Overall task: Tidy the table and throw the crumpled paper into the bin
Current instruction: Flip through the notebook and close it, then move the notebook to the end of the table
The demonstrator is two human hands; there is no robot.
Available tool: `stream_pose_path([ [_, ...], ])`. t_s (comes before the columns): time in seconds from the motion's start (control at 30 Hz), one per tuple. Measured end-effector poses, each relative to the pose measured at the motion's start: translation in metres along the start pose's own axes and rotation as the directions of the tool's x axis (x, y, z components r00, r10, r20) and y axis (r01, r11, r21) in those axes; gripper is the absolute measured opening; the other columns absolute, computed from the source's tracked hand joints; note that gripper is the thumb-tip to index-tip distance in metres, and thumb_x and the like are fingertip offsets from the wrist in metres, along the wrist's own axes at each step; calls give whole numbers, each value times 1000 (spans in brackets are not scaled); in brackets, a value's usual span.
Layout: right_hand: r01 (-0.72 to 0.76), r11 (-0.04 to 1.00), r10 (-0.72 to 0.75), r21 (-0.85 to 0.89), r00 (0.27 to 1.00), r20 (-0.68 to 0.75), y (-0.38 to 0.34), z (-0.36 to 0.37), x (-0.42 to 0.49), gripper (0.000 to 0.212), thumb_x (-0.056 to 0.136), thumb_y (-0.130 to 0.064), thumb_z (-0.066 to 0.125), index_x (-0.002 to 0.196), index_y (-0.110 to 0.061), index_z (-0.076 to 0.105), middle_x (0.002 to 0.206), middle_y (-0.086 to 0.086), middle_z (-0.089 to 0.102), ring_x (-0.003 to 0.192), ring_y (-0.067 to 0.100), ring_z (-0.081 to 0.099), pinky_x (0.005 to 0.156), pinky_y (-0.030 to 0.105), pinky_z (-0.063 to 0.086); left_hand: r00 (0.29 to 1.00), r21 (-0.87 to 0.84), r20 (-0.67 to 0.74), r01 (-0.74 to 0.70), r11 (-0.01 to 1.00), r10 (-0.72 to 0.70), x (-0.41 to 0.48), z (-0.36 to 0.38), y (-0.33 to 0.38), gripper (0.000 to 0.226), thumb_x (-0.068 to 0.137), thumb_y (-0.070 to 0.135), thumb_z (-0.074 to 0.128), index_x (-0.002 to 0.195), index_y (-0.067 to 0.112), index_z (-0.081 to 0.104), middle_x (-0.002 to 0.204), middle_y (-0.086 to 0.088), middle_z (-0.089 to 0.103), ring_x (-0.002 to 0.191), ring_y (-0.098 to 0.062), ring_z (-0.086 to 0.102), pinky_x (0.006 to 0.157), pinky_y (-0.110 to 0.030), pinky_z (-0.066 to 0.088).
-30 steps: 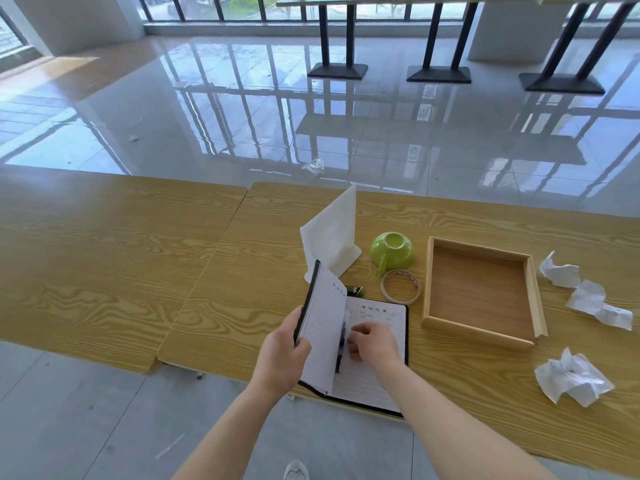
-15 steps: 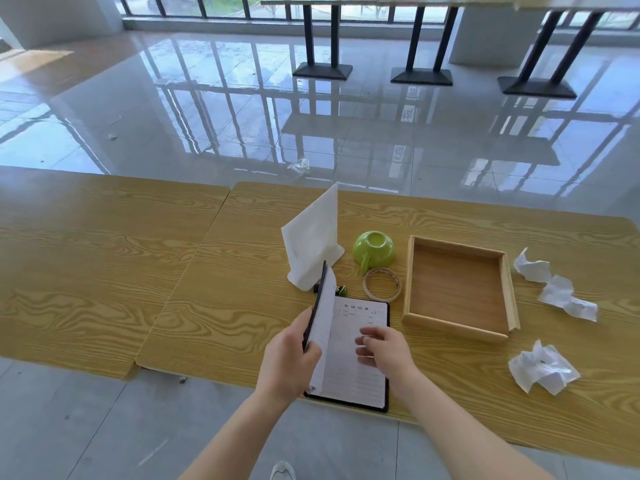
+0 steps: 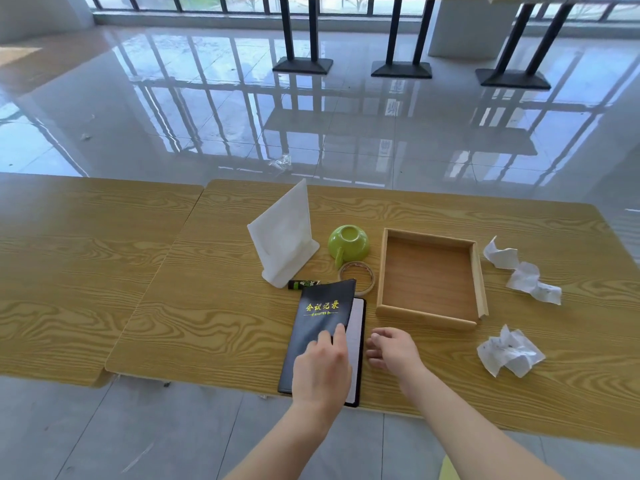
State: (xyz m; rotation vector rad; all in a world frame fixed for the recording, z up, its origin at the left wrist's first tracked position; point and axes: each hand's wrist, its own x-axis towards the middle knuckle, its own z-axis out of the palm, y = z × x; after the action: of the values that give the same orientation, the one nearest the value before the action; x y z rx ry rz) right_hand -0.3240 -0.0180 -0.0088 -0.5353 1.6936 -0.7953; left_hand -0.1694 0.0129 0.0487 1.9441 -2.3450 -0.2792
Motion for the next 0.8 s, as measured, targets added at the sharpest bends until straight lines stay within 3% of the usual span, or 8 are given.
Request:
stream_pose_path([
  [0.13, -1, 999, 0, 47, 999, 37, -3, 1, -4, 25, 102, -25, 50, 94, -10, 68, 89, 9, 72, 71, 20, 67, 72, 38, 60, 999, -43, 28, -18, 999, 19, -3, 17, 8, 45, 91, 29, 50, 135, 20, 49, 109, -3, 60, 93, -23, 59, 64, -34, 50],
  [0.23, 6, 999, -8, 34, 997, 81, -2, -1, -5, 32, 101, -34, 51, 95, -12, 73, 95, 9, 76, 80, 23, 71, 79, 41, 61, 992, -33, 89, -88, 996, 91, -10, 37, 2, 49, 93, 46, 44, 138, 24, 45, 133, -5, 52, 125, -28, 47, 99, -47, 43],
  [0.3, 67, 994, -58, -86, 993, 107, 1, -1, -5, 29, 97, -38, 58, 109, -15, 72, 106, 5, 75, 97, 24, 70, 90, 47, 58, 981, 8, 135, -139, 990, 137, -16, 45, -7, 53, 95, 49, 35, 142, 26, 42, 150, -7, 41, 142, -32, 31, 110, -59, 30],
  [0.37, 146, 950, -121, -277, 987, 106, 4, 1, -7, 45, 91, -39, 66, 128, -14, 61, 122, 3, 67, 110, 22, 64, 96, 45, 54, 968, 49, 174, -192, 980, 181, -18, 51, -16, 56, 94, 51, 30, 145, 28, 40, 155, -5, 36, 145, -34, 26, 109, -66, 25],
  [0.43, 194, 893, -175, -406, 981, 84, 2, 5, -9, 45, 89, -36, 69, 128, -15, 60, 122, 1, 66, 112, 18, 61, 98, 41, 52, 956, 67, 199, -234, 970, 217, -18, 55, -25, 57, 96, 54, 27, 148, 33, 33, 159, 0, 29, 147, -33, 19, 110, -68, 21],
  [0.57, 235, 777, -249, -584, 967, 57, -1, 15, -9, 32, 89, -31, 68, 118, -17, 67, 114, 1, 69, 106, 20, 62, 90, 33, 50, 956, 16, 183, -236, 972, 229, -17, 57, -40, 53, 98, 51, 19, 148, 37, 28, 162, 7, 17, 151, -22, 0, 116, -61, 8],
  [0.67, 212, 716, -268, -665, 963, 18, -4, 20, -8, 39, 89, -31, 69, 125, -16, 63, 121, 3, 66, 112, 23, 59, 90, 32, 47, 977, -20, 156, -141, 990, 142, -14, 50, -56, 46, 99, 47, 33, 141, 33, 44, 158, 0, 27, 150, -21, 8, 118, -54, 18],
  [0.8, 169, 678, -256, -715, 967, -14, -4, 27, -7, 44, 90, -30, 69, 130, -14, 60, 125, 5, 62, 115, 24, 58, 91, 34, 49, 986, -104, 165, -16, 994, 33, -7, 43, -77, 51, 97, 48, 45, 145, 33, 37, 156, -8, 23, 142, -23, 25, 107, -36, 39],
])
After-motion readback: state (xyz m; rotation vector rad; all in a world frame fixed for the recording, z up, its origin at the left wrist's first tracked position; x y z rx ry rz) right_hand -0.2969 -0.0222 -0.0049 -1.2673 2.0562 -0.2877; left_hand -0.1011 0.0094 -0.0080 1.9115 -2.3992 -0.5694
